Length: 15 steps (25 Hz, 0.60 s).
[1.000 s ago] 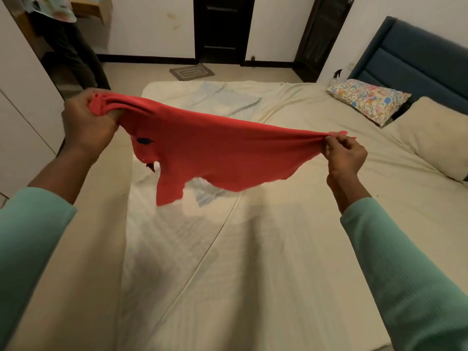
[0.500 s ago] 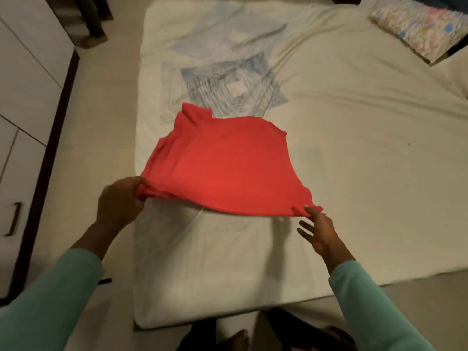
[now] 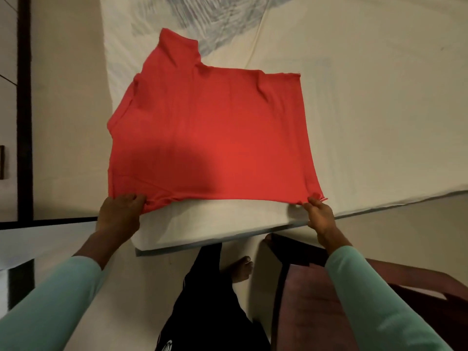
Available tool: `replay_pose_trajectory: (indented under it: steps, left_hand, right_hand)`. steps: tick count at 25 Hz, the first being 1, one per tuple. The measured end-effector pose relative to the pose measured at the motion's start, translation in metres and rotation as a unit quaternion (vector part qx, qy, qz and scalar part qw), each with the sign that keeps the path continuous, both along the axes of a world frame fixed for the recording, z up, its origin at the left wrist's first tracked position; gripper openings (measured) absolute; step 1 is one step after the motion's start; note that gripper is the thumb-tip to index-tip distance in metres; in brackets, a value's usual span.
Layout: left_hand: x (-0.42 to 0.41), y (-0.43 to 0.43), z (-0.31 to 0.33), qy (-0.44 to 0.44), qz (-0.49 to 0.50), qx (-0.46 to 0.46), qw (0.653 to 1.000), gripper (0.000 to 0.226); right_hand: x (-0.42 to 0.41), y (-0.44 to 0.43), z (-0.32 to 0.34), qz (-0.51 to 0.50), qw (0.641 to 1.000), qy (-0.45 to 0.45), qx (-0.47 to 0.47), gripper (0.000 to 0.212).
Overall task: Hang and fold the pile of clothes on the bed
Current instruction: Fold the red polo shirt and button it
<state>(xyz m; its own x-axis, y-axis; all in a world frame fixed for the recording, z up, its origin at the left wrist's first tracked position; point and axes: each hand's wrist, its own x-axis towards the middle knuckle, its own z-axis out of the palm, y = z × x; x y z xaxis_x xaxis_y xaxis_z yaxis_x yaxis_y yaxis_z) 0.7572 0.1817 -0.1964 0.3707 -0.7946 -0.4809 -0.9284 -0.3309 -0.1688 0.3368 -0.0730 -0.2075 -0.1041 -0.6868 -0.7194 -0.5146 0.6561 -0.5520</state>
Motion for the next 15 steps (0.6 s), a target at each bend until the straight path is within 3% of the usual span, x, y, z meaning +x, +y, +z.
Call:
replay_pose_trajectory:
  steps: [3, 6, 8, 9, 12, 15]
  left_hand:
    - [-0.025, 0.003, -0.001, -0.001, -0.013, 0.174, 0.985, 0.054]
    - [-0.04, -0.009, 0.004, 0.004, 0.03, 0.279, 0.96, 0.053]
    - [-0.047, -0.021, 0.002, -0.024, 0.064, 0.247, 0.967, 0.039]
    - [-0.051, -0.028, -0.001, -0.021, 0.075, 0.204, 0.976, 0.046]
    - [-0.062, -0.069, -0.006, 0.113, 0.113, 0.08, 0.984, 0.044]
    - [-0.058, -0.132, -0.017, 0.201, 0.16, -0.049, 0.965, 0.034]
  right_hand:
    - [-0.008, 0.012, -0.011, 0.044, 0.999, 0.01, 0.011, 0.047]
    - [-0.006, 0.01, -0.017, 0.033, 0.999, 0.024, 0.03, 0.027]
    - [-0.002, 0.004, -0.021, 0.052, 0.994, 0.087, 0.032, 0.04]
    - [0.002, 0.002, -0.023, 0.072, 0.987, 0.141, 0.037, 0.049]
    - [0.026, -0.007, -0.016, 0.096, 0.955, 0.279, -0.023, 0.059]
    - [0.058, -0.041, -0.018, 0.112, 0.957, 0.225, -0.147, 0.064]
